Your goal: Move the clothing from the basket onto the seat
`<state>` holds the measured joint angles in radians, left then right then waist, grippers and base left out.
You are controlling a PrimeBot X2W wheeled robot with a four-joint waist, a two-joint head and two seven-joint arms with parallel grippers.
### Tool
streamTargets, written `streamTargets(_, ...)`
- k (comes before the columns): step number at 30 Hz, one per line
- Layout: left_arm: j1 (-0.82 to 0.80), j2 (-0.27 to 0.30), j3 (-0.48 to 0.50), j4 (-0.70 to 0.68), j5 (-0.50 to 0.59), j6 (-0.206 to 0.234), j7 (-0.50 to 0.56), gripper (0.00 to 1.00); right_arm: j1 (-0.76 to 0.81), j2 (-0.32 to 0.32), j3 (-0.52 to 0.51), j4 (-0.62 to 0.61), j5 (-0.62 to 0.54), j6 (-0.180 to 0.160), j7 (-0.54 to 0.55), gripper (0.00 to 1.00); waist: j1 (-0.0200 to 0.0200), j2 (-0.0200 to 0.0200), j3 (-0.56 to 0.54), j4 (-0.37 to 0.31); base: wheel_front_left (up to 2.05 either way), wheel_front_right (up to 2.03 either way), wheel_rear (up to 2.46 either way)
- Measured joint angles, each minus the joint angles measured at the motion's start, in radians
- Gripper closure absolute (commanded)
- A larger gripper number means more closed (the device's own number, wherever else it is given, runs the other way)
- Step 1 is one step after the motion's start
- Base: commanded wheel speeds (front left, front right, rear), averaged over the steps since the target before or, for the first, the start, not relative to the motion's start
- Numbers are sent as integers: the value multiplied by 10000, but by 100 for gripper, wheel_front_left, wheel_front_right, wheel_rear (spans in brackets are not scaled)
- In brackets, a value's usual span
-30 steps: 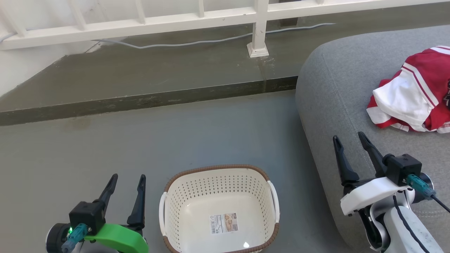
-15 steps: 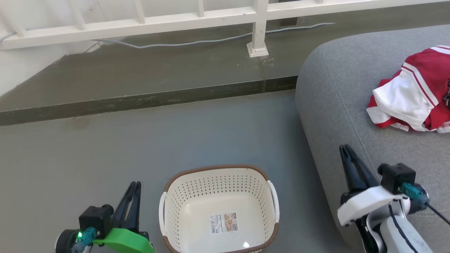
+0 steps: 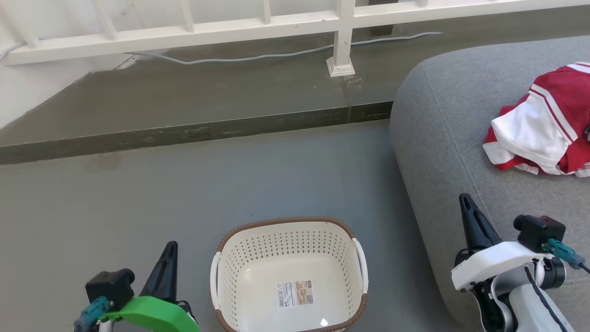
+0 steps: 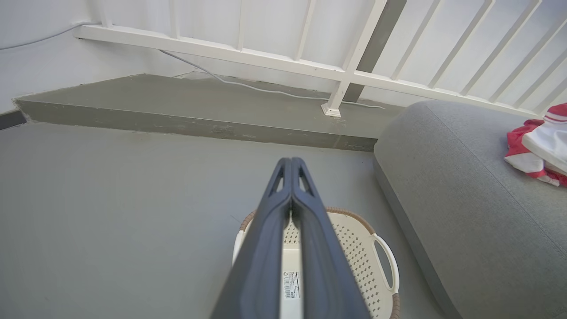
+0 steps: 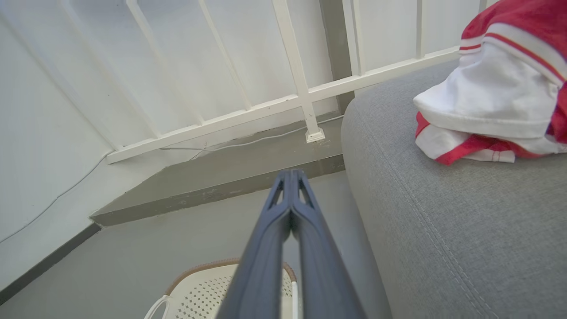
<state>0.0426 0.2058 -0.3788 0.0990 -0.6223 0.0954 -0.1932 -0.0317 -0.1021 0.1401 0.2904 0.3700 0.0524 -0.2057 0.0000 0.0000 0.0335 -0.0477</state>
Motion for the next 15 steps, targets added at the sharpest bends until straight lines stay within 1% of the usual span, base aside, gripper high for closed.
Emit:
streamTargets(6, 0, -59, 280, 15, -646, -123, 176, 100, -2, 33, -119, 17, 1116, 88, 226, 100, 0, 0, -20, 30, 0, 0, 0)
streamTargets(15, -1, -211, 665, 150, -1756, -267, 443, 100, -8, 73, -418, 17, 2242, 104, 573, 100, 0, 0, -49, 74, 0, 0, 0)
